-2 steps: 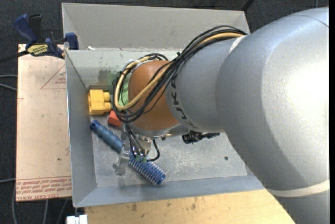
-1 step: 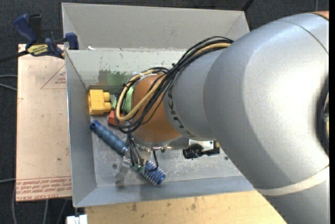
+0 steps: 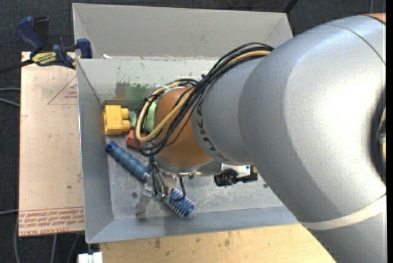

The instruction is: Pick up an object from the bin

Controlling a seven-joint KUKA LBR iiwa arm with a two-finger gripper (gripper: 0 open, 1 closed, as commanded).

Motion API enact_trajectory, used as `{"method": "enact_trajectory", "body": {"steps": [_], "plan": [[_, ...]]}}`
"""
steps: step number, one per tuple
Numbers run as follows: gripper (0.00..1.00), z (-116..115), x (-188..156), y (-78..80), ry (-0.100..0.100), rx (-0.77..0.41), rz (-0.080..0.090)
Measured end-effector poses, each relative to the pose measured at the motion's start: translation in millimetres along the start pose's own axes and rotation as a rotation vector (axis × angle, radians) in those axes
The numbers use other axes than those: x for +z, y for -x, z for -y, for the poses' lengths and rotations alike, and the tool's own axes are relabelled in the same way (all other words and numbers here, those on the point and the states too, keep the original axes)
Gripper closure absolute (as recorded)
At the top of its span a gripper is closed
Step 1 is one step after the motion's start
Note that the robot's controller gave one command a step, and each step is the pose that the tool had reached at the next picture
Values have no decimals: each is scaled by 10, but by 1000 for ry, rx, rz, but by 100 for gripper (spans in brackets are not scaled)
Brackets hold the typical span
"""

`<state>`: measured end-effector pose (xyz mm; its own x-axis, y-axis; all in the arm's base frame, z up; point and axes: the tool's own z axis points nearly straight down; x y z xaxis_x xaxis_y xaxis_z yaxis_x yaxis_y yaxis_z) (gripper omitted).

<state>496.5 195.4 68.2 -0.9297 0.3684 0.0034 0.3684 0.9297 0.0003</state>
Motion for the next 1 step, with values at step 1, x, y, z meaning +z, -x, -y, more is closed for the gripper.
{"method": "enact_trajectory", "body": {"steps": [1], "plan": [[100,7,-5,14,0,2,2]]}}
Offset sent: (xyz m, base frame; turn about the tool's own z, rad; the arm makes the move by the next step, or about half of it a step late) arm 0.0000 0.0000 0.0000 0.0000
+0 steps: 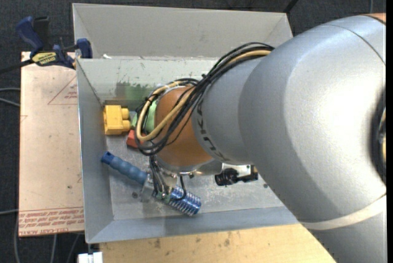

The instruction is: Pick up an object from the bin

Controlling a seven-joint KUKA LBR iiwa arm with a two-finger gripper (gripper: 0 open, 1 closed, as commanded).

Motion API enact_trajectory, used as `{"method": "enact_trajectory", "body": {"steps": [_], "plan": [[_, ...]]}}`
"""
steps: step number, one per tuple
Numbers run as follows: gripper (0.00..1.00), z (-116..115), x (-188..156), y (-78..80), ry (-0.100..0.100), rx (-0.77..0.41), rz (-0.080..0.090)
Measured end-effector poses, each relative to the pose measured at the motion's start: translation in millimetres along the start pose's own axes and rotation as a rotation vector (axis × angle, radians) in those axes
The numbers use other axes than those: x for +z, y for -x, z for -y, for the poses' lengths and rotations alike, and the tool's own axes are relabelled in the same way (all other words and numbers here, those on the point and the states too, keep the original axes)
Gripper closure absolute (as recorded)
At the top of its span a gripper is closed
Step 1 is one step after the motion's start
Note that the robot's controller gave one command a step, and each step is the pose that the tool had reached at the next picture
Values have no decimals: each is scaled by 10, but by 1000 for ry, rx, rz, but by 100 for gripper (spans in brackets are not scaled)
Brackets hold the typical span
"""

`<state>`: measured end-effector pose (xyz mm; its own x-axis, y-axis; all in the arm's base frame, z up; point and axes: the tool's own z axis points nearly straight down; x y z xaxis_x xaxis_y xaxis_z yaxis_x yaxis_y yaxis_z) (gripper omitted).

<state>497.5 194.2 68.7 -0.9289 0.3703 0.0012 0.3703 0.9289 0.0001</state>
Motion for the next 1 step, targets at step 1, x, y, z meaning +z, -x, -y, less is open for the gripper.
{"method": "enact_trajectory", "body": {"steps": [1], "plan": [[100,-12,-740,5,5,-3,5]]}}
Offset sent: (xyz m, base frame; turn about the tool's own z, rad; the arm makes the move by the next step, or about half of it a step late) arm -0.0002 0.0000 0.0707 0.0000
